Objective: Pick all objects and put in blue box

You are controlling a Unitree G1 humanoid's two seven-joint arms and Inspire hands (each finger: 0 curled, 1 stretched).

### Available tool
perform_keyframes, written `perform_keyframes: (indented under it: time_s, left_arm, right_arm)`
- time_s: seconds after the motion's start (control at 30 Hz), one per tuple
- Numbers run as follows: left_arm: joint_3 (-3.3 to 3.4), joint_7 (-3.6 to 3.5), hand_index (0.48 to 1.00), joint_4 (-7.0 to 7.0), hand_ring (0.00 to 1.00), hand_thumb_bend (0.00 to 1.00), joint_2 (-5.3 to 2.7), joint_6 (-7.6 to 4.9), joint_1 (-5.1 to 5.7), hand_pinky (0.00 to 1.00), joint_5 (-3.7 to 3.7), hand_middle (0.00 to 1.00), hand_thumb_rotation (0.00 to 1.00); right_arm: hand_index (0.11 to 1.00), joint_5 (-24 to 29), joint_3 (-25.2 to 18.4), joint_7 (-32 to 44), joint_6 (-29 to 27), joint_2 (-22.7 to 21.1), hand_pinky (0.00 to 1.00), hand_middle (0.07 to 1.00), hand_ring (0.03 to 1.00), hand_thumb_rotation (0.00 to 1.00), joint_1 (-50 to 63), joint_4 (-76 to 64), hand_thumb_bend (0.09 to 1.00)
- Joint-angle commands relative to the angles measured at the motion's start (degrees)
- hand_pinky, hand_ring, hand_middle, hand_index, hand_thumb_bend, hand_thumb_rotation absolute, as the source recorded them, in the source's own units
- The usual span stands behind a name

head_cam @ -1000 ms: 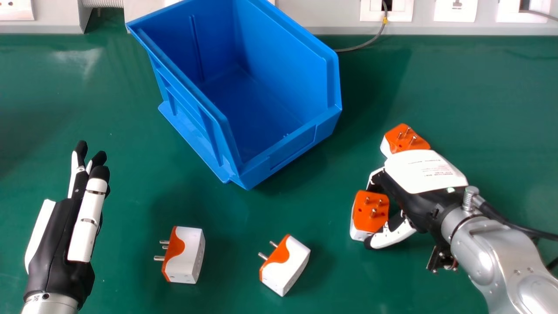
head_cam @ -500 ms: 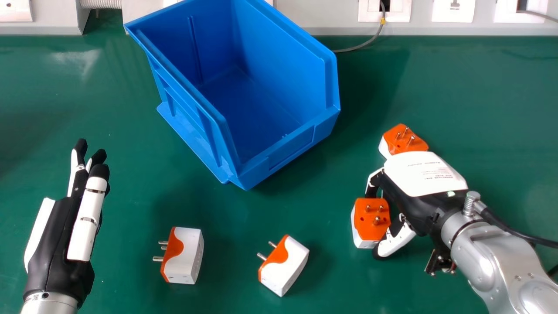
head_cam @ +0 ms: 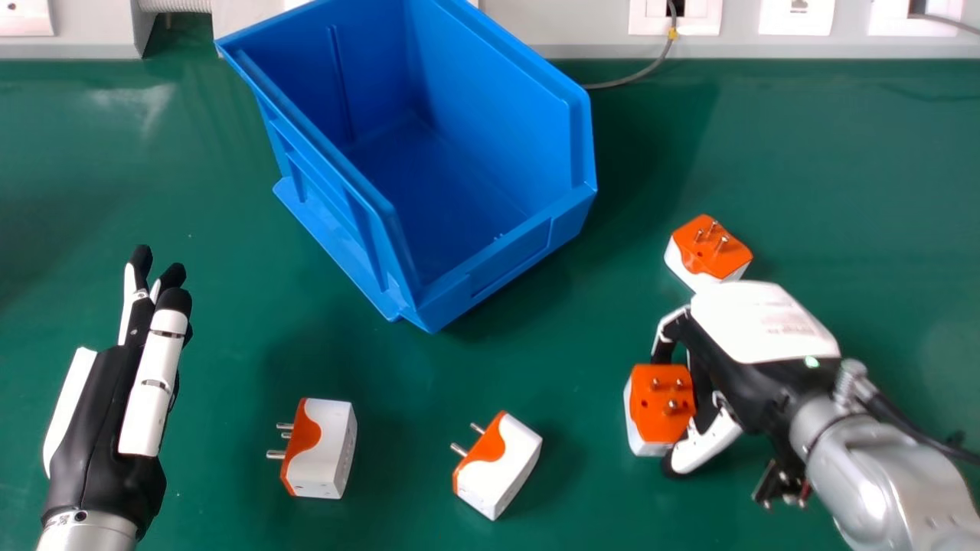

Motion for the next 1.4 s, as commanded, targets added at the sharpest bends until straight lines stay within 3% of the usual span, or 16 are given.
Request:
perform_keyframes:
  time_s: [0.0, 0.27, 0.37, 0.53, 0.63, 0.83, 1.07, 1.2, 1.37]
  left_arm:
    - [0.2, 0.15, 1.0, -1.09, 1.0, 0.39, 0.34, -0.33, -0.24, 0.99, 0.08, 1.0, 1.0]
    - [0.06, 0.26, 1.0, -1.22, 1.0, 0.39, 0.32, 0.4, -0.61, 0.99, 0.1, 1.0, 1.0]
    - [0.12, 0.19, 1.0, -0.34, 1.0, 0.39, 0.5, 0.1, -1.08, 0.99, 0.26, 1.0, 1.0]
    - [-0.03, 0.37, 1.0, -0.74, 1.0, 0.39, 0.43, 0.65, -1.38, 0.99, 0.37, 1.0, 1.0]
    - [-0.03, 0.35, 1.0, -0.13, 1.0, 0.39, 0.41, 0.52, -1.78, 0.99, 0.45, 1.0, 1.0]
    - [-0.09, 0.33, 1.0, -0.43, 1.0, 0.39, 0.33, 1.05, -1.92, 0.99, 0.28, 1.0, 1.0]
    - [-0.08, 0.24, 1.0, 0.13, 1.0, 0.39, 0.37, 1.31, -2.44, 0.99, 0.2, 1.0, 1.0]
    - [0.0, 0.03, 1.0, 0.36, 1.0, 0.39, 0.31, 0.98, -2.43, 0.99, 0.06, 1.0, 1.0]
    - [-0.05, 0.0, 1.0, -0.48, 1.0, 0.39, 0.12, 0.97, -1.88, 0.99, -0.03, 1.0, 1.0]
  right_arm:
    - [0.474, 1.1, -2.2, -0.3, 0.3, 0.6, 0.14, 0.312, 0.212, 0.15, 2.3, -5.1, 0.493]
    - [0.471, 2.0, -6.5, -4.0, -3.6, 1.9, 0.13, 0.281, 0.192, 0.15, 5.1, -16.5, 0.494]
    - [0.471, 2.5, -7.2, -3.5, -4.8, 2.6, 0.13, 0.277, 0.193, 0.15, 3.7, -19.4, 0.495]
    - [0.47, 3.1, -8.0, -2.9, -6.5, 4.0, 0.08, 0.208, 0.133, 0.15, -0.7, -21.5, 0.497]
    - [0.469, 3.8, -8.4, -3.1, -8.1, 4.3, 0.05, 0.178, 0.105, 0.15, -5.4, -20.7, 0.497]
    - [0.469, 4.4, -8.2, -5.1, -11.1, 6.1, 0.05, 0.177, 0.099, 0.15, -14.5, -14.3, 0.498]
    - [0.469, 3.2, -6.4, -7.6, -13.2, 9.3, 0.05, 0.177, 0.1, 0.15, -24.8, -3.9, 0.498]
    - [0.469, 3.2, -5.2, -9.2, -13.5, 11.4, 0.05, 0.17, 0.095, 0.14, -31.2, 3.6, 0.499]
    - [0.469, 2.4, -3.0, -11.8, -13.9, 14.0, 0.04, 0.165, 0.087, 0.15, -39.2, 13.6, 0.499]
